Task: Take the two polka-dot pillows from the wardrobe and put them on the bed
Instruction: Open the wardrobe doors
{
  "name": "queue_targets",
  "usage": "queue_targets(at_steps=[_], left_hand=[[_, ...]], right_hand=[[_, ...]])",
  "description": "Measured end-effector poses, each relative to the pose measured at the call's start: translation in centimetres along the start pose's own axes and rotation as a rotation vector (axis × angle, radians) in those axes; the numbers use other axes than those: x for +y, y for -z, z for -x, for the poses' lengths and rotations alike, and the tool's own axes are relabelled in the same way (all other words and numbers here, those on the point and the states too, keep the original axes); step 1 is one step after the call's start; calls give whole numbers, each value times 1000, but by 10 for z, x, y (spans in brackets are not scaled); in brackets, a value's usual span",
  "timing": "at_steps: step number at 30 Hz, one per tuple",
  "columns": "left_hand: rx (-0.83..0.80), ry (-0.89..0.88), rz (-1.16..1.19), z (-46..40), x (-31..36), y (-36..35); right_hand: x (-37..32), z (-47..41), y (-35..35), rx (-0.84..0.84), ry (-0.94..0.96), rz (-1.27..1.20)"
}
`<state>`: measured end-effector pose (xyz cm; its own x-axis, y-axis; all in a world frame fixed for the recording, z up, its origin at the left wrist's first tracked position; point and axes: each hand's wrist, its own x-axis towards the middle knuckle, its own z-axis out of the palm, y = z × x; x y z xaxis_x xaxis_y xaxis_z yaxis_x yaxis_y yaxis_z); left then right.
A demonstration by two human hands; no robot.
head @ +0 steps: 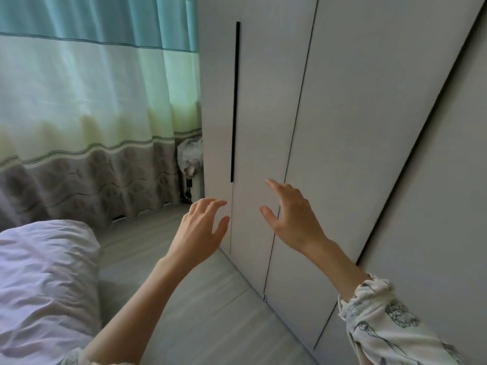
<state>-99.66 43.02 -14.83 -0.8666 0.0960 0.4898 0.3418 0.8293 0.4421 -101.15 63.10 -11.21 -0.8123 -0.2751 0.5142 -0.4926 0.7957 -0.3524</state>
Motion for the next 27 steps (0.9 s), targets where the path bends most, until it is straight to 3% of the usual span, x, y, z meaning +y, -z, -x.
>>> queue_targets(at_steps=[8,18,27], left_hand=[[-5,21,-49,-164,-88,-49],[-30,106,114,-375,-186,-66],[-112,12,356,-551,-276,-127]], right_hand=[[69,-168,-74,32,77,-53],[134,-376,-128,45,80,36],[195,-531,-202,93,-58,444]])
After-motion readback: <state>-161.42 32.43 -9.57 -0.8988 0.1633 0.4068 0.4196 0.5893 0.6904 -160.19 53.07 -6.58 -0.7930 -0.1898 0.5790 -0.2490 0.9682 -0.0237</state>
